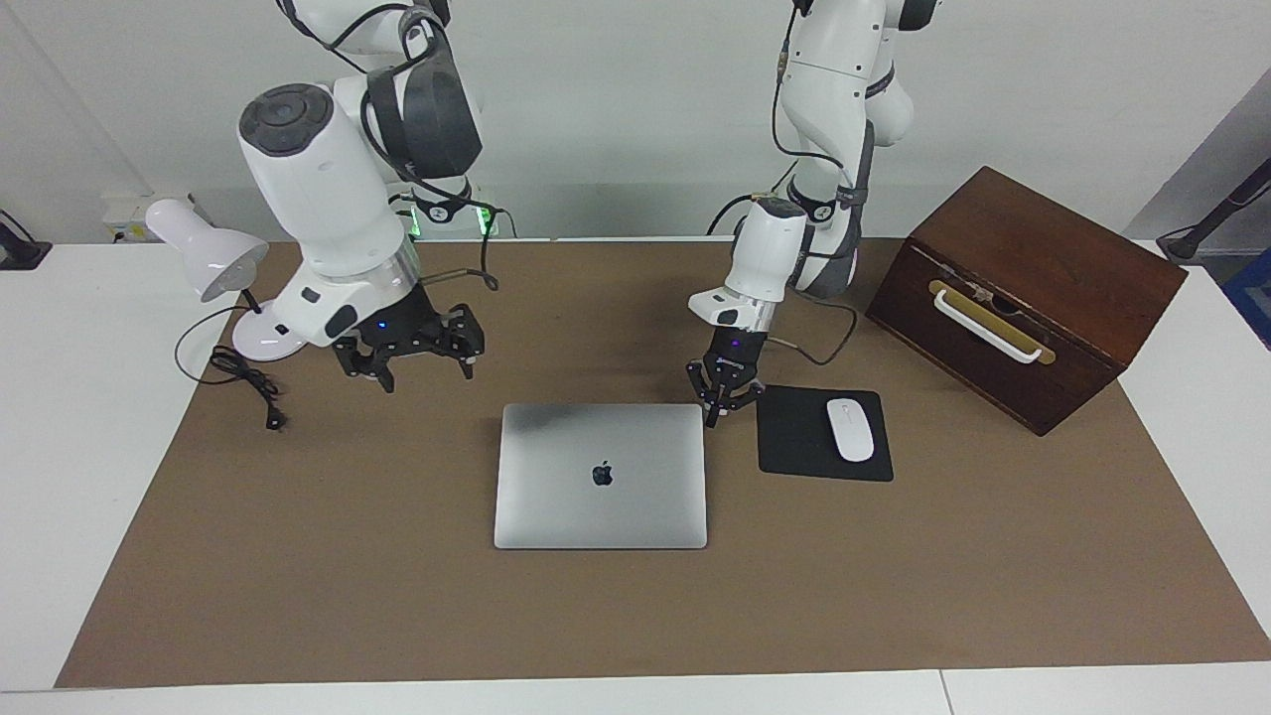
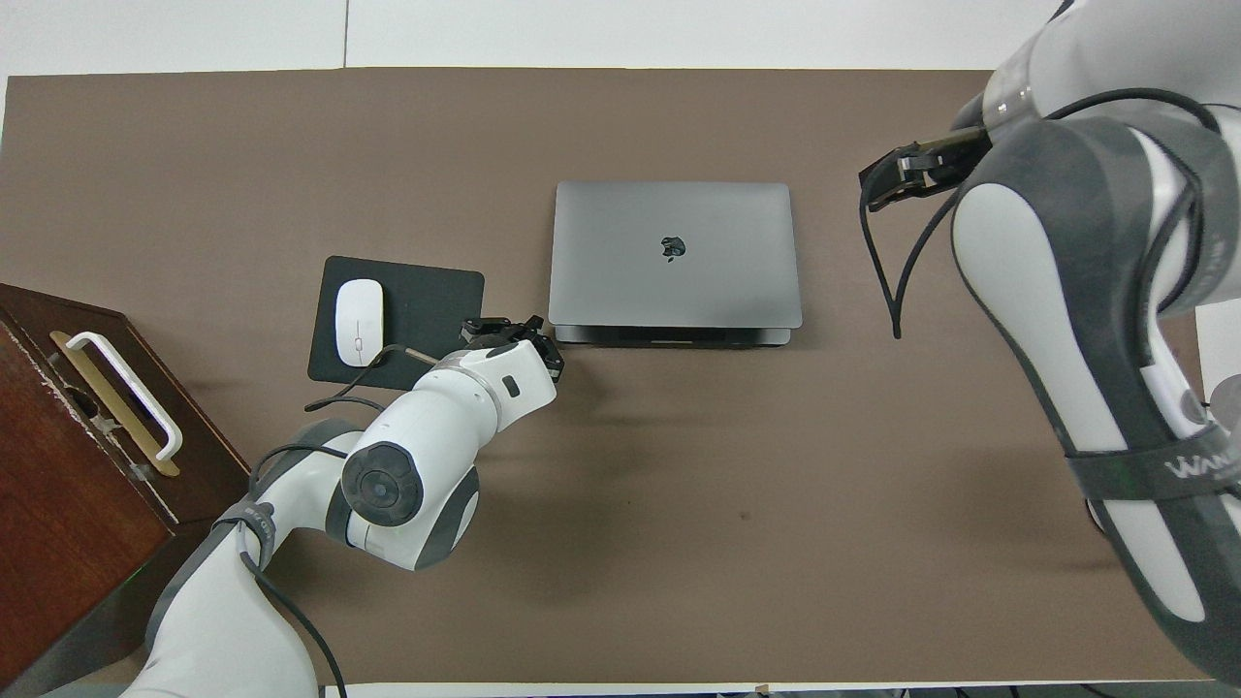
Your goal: Close laptop with both arms
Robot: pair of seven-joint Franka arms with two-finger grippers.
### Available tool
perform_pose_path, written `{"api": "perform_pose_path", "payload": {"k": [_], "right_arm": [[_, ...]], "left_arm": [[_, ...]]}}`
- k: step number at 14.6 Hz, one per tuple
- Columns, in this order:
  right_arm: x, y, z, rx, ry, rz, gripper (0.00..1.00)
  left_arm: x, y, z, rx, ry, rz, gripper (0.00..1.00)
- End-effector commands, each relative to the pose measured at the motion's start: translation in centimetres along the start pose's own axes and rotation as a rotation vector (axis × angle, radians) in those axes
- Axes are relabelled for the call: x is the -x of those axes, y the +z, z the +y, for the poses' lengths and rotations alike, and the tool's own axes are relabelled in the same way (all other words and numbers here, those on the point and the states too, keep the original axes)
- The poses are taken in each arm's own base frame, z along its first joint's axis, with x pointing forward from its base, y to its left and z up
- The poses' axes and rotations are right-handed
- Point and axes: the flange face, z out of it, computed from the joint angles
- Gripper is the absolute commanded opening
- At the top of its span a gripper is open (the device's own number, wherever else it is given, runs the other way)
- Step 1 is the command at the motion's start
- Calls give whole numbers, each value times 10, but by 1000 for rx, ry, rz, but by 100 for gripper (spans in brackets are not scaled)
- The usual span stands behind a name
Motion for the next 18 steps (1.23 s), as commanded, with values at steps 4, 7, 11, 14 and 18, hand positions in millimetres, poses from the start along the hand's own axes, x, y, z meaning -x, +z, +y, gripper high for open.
{"api": "perform_pose_path", "payload": {"k": [4,7,11,14,18], "right_arm": [[40,-82,77,101,-109,32,100],[59,-118,105,143,-184,70,100],[83,-137,142,133,-167,143,100],[98,-119,137,38,33,132,100],[109,-112,131,24,134,52,100]], "left_arm": [[-25,-68,-28,8,-63,-115,0],[-54,-87,-46,8,-118,-234,0],[-100,-132,-86,0,-183,-387,0],[-110,-161,-109,-6,-225,-421,46],[-106,-211,-163,-38,-317,-420,100]]}}
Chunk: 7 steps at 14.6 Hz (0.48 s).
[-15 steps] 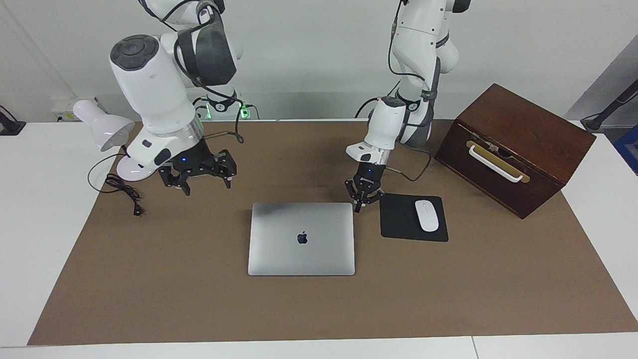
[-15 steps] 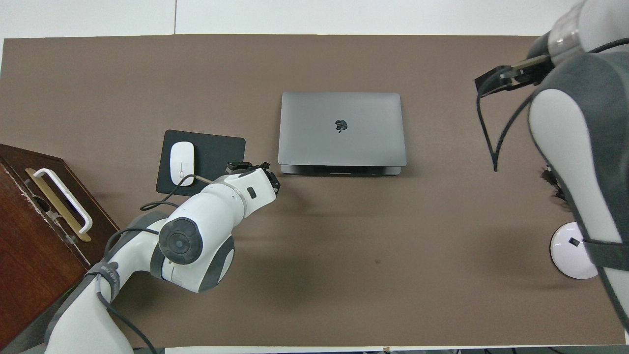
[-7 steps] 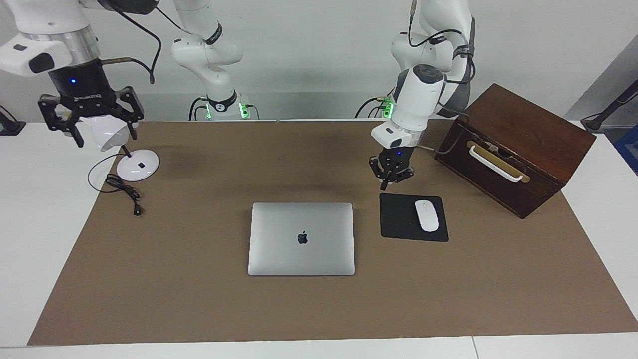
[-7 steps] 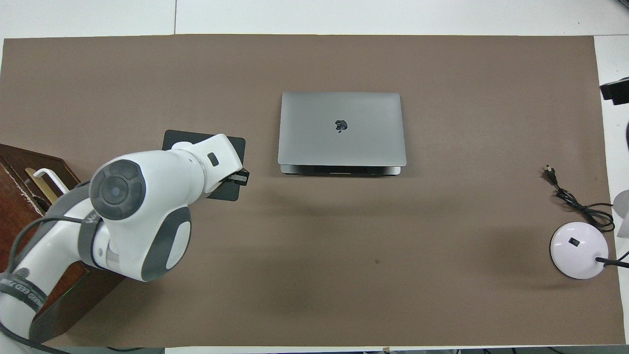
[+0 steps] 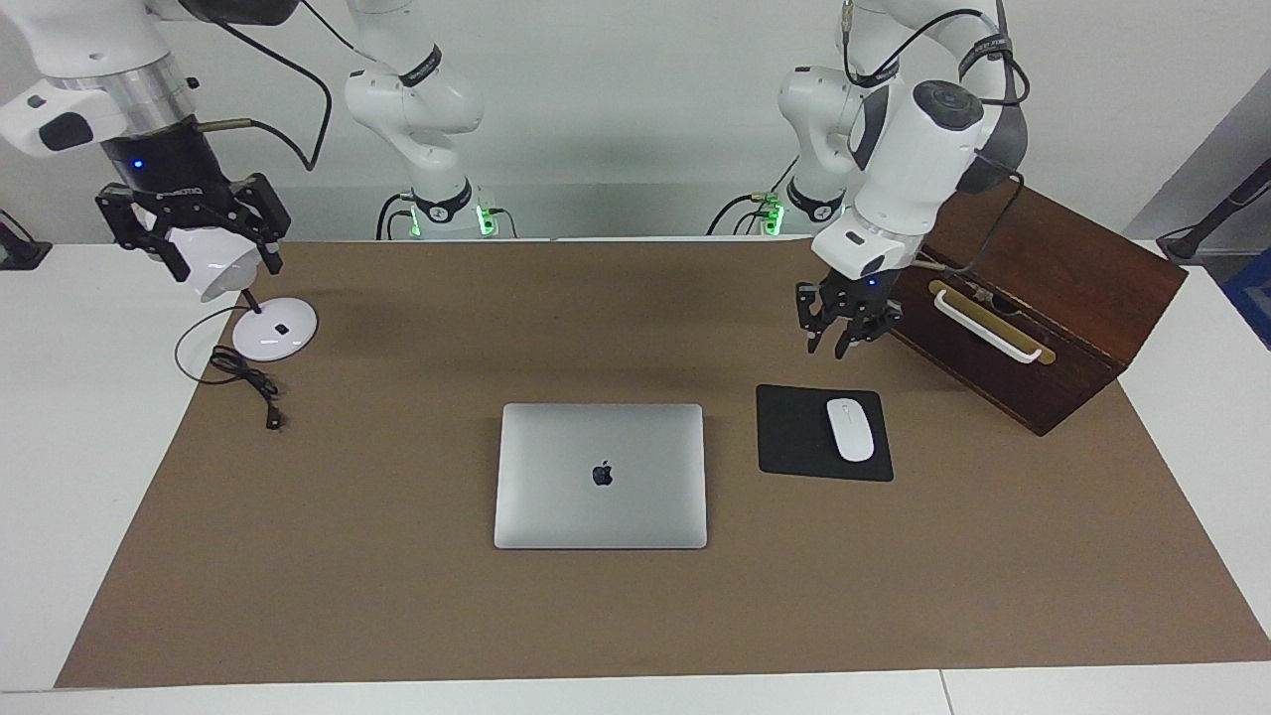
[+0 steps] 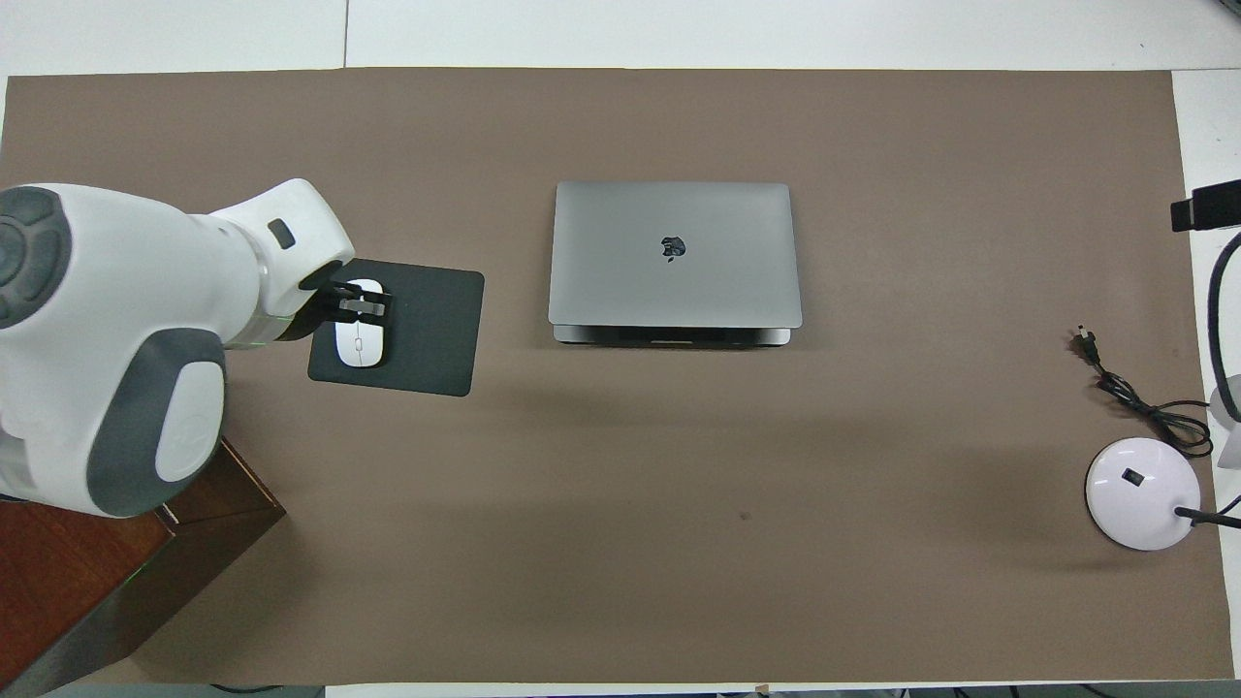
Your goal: Close laptop with both arms
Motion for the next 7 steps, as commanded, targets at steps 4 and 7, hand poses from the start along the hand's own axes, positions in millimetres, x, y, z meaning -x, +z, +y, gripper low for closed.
{"api": "perform_pose_path", "payload": {"k": [4,7], "right_arm": [[16,1,0,-5,42,-38,100],[16,4,-4,-4,48,-41,100]], "left_arm": [[23,-59,-76,-8,-142,-6,100],[31,-73,-122,-20,-228,19,100]]}}
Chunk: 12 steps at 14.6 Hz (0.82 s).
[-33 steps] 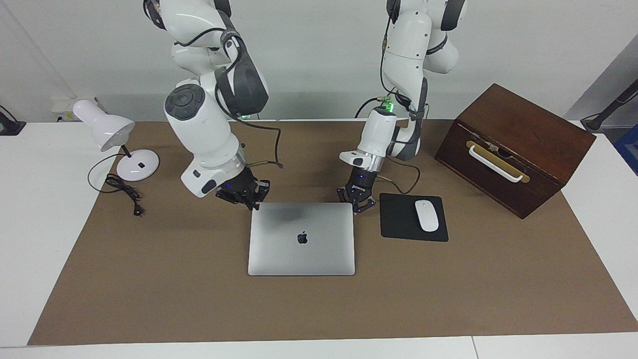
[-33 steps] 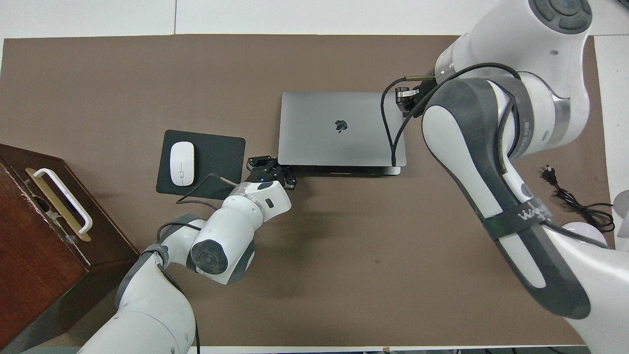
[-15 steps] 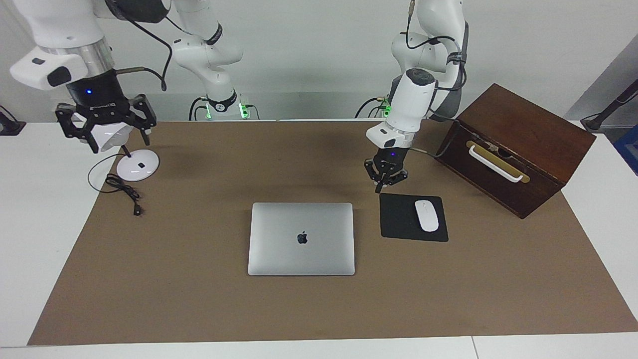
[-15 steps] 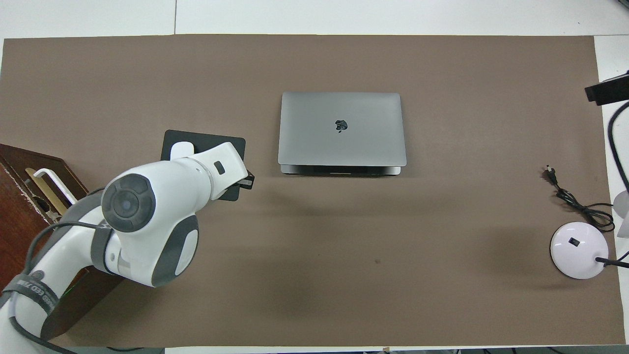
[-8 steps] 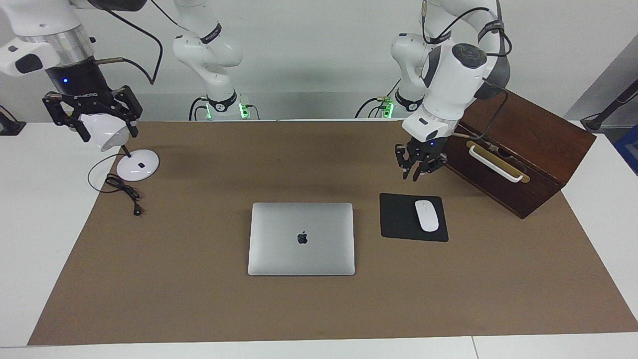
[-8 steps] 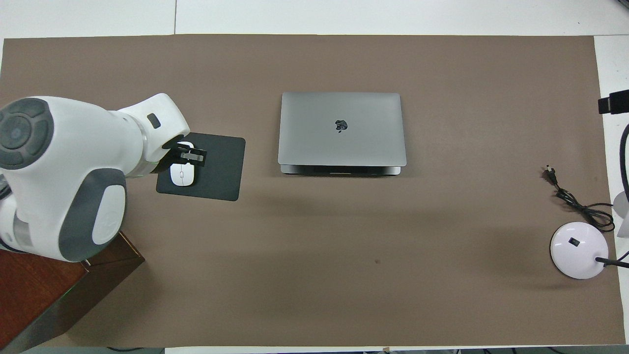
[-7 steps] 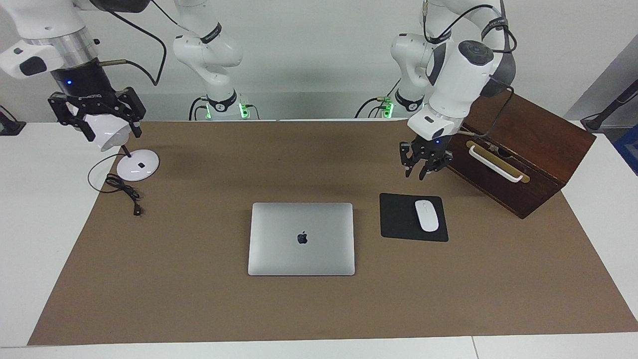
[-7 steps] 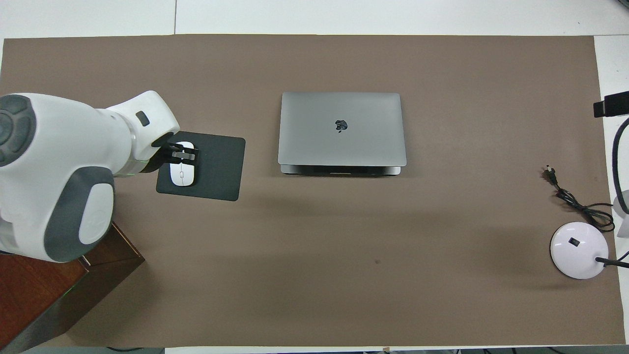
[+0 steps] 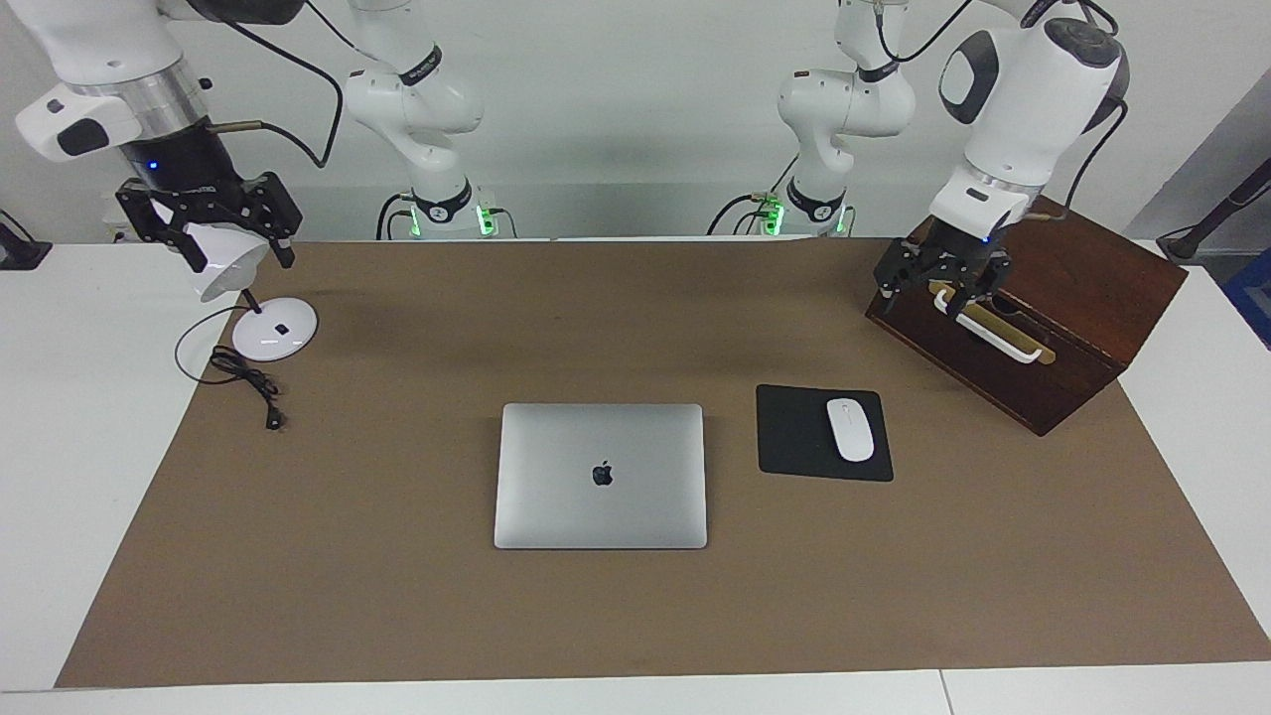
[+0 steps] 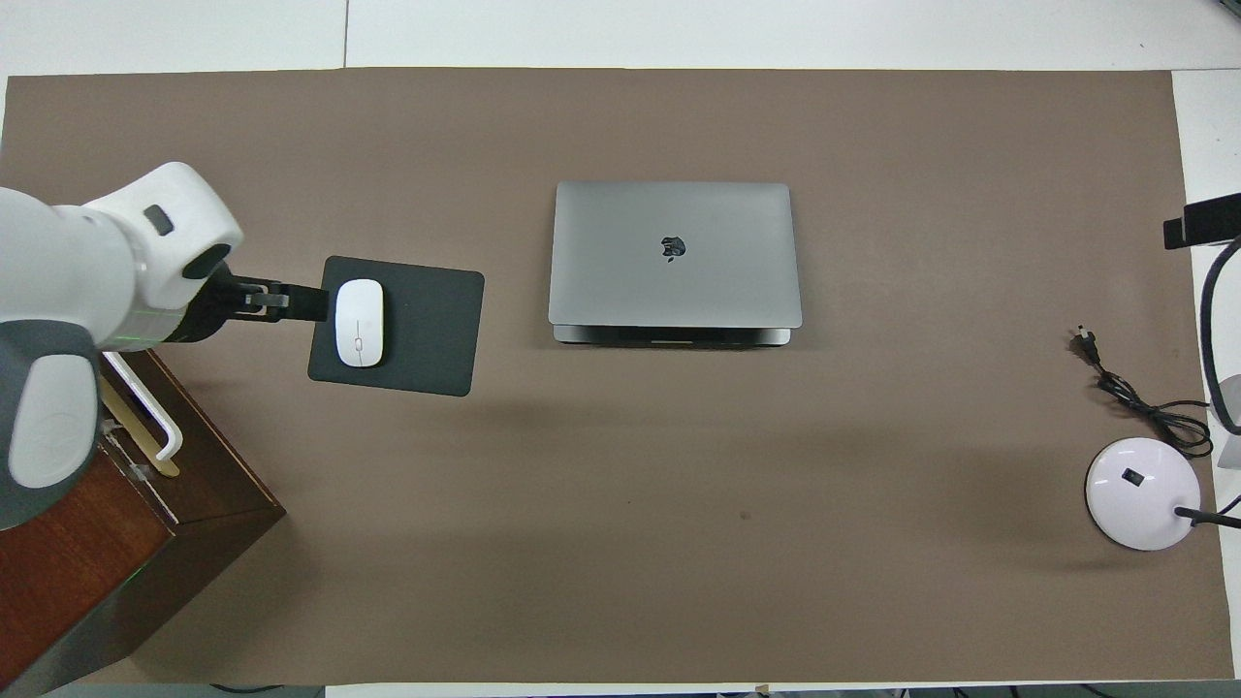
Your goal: Close laptop with both arms
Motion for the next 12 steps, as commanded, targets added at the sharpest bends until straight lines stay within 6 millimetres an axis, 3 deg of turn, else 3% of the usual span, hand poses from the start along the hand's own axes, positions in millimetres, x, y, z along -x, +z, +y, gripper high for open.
{"api": "perform_pose_path", "payload": {"k": [1,5,12], "right_arm": [[10,1,-4,-1,36,-12,100],[11,3,-3,4,41,-9,100],[12,5,-3,11,31,-20,100]], "left_arm": [[6,-20,-38,-10,-77,17,100],[7,-49,-67,-83,-95,-16,100],[17,-62,-61,-99,-82,-151,100]]}}
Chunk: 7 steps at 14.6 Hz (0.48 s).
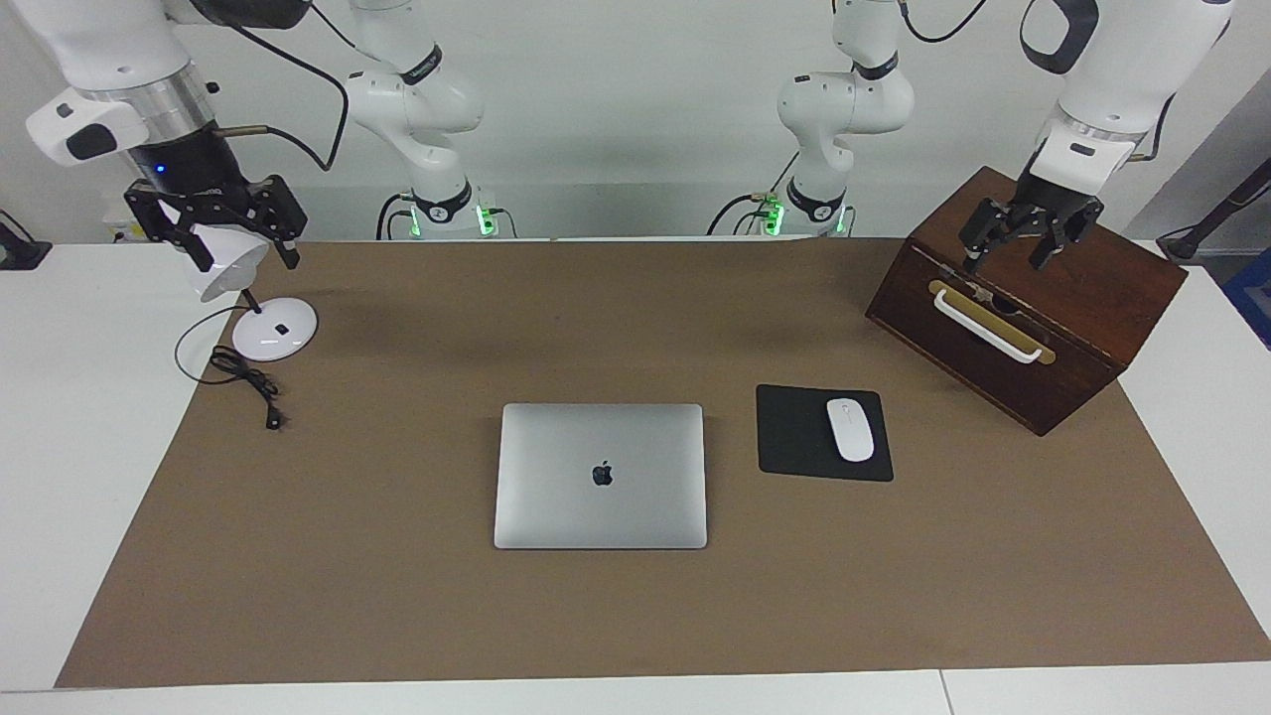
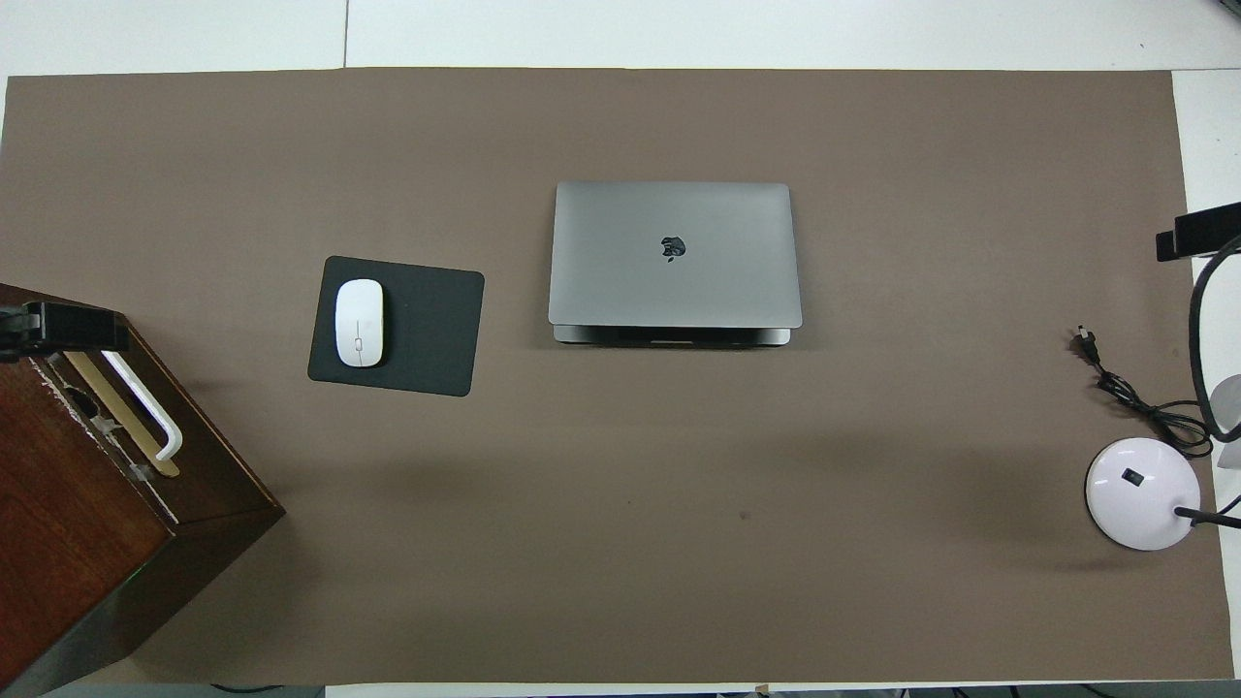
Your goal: Close laptop with both arms
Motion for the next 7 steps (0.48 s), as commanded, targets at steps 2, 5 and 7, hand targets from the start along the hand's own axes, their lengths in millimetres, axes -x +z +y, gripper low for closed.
{"api": "perform_pose_path", "payload": {"k": [2,5,7], "right_arm": [[10,2,-1,8,9,-13,100],[11,5,-9,5,-4,-20,100],[12,6,-7,5,0,-22,100]], "left_arm": [[-3,-16,-1,-16,1,-67,100],[-18,-37,4,-25,6,-84,100],[-16,-36,6,-23,9,-84,100]]}}
